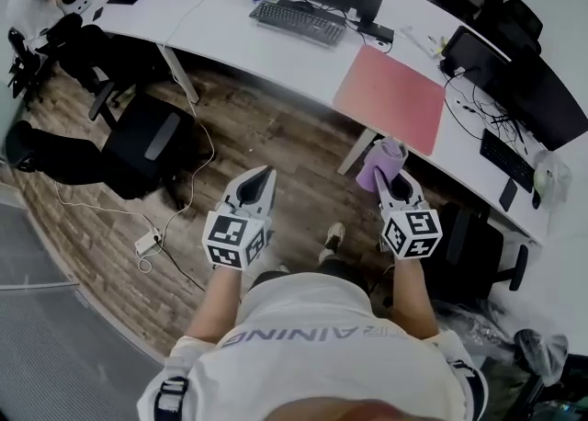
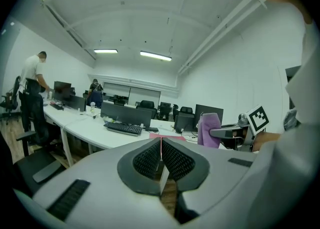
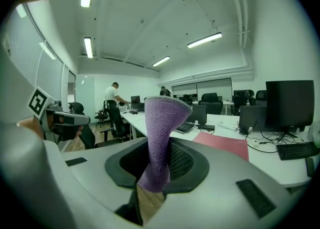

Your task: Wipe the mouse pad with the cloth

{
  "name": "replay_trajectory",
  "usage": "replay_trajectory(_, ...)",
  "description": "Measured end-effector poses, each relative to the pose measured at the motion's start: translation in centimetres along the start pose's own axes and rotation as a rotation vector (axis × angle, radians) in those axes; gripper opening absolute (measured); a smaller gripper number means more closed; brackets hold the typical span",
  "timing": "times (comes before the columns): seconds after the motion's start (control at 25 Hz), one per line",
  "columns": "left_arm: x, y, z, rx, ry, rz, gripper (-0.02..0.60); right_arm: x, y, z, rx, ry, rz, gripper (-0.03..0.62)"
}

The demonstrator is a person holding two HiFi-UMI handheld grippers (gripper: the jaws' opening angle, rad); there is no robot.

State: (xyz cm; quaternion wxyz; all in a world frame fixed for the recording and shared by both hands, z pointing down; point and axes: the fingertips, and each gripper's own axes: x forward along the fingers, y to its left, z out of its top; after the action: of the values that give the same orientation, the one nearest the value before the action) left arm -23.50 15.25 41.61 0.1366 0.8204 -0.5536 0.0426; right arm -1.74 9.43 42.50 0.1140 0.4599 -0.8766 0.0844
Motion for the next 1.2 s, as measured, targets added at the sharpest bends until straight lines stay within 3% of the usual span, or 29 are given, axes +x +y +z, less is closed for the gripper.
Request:
replay_trajectory(0.2, 4.9, 0.1, 1.2, 0.032, 0.027, 0.019, 0.032, 3.5, -3.8, 1.0, 0.014, -0.013, 0.03, 0.101)
replay_trajectory(0.52, 15.7, -2.9, 4.6, 0.09, 0.029, 0.02, 0.032, 7.4, -15.0, 3.0, 0.052, -0.039, 0.022, 0.101)
replay_trajectory(0.88, 27.1, -6.9, 5.8, 0.085, 0.046, 0.007, 0.032, 9.5, -27.2, 2.6, 0.098, -0.027, -0.015, 0.101)
replay_trajectory(1.2, 33.7, -8.2, 5.6, 0.077, 0.078, -0.025, 0.032, 10.2, -33.3, 0.8, 0.156, -0.013, -0.073, 0.101)
